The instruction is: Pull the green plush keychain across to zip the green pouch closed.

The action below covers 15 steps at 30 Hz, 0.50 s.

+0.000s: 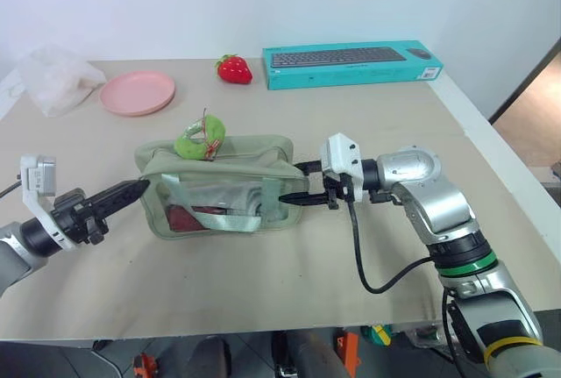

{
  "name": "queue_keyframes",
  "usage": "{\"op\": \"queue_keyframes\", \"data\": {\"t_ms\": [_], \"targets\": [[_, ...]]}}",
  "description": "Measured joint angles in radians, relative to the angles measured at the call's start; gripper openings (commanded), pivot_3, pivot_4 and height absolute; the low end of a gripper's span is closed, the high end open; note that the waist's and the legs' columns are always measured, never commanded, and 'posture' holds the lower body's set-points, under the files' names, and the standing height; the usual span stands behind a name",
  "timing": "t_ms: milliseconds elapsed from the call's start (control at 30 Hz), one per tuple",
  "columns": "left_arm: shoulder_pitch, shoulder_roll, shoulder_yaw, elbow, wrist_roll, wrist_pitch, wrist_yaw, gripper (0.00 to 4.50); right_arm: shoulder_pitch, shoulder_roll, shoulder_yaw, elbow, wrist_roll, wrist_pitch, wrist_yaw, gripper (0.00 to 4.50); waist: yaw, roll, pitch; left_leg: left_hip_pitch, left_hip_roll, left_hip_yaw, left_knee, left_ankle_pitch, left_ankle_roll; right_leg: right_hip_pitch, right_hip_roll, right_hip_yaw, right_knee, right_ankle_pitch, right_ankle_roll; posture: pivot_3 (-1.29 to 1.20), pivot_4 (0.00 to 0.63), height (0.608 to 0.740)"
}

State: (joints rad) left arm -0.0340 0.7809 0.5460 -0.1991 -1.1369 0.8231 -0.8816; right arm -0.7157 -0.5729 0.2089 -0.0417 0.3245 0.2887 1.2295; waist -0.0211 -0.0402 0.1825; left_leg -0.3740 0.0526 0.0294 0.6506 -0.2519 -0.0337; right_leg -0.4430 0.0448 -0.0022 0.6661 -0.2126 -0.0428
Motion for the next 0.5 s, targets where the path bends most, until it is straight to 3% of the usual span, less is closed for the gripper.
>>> {"op": "queue_keyframes", "data": {"t_ms": [67,200,300,400,500], "targets": [[0.001,-0.002,-0.004,-0.01,0.007,-0.003,-0.002,0.0,0.001,-0.022,-0.02,-0.02,0.039,0.055,0.01,4.09,0.002,0.0,0.0,0.0,-0.001,0.0,0.0,0.0,0.0,0.0,-0.001,0.0,0.0,0.0,0.0,0.0,0.15,0.74],[0.003,-0.011,-0.008,-0.012,0.019,-0.018,-0.004,0.0,-0.002,-0.052,-0.091,-0.075,0.162,0.119,0.054,4.09,0.002,0.0,0.0,0.0,-0.002,0.0,0.0,0.0,0.0,0.0,-0.002,0.0,-0.001,0.0,0.0,0.0,0.15,0.74],[0.01,-0.014,-0.004,-0.016,0.021,-0.023,-0.006,0.0,-0.11,0.004,-0.154,-0.019,0.197,0.125,-0.016,4.09,-0.001,0.001,0.001,0.0,-0.002,0.0,0.002,0.0,0.0,0.0,-0.001,0.001,0.0,0.001,0.002,0.0,0.15,0.74],[0.009,-0.015,-0.013,-0.022,0.027,-0.032,-0.01,0.0,-0.287,0.087,-0.167,0.077,0.072,-0.036,-0.155,4.09,-0.001,0.001,0.001,0.001,-0.001,0.0,0.001,0.001,0.001,0.0,0.001,0.002,0.0,0.002,0.003,0.0,0.15,0.74],[0.013,-0.019,-0.022,-0.023,0.029,-0.036,-0.018,0.0,-0.318,0.128,-0.097,0.114,-0.051,-0.2,-0.186,4.09,0.005,-0.001,-0.001,0.0,-0.001,-0.002,0.0,0.0,0.001,0.001,0.001,0.001,-0.001,0.0,0.0,0.0,0.15,0.74]]}}
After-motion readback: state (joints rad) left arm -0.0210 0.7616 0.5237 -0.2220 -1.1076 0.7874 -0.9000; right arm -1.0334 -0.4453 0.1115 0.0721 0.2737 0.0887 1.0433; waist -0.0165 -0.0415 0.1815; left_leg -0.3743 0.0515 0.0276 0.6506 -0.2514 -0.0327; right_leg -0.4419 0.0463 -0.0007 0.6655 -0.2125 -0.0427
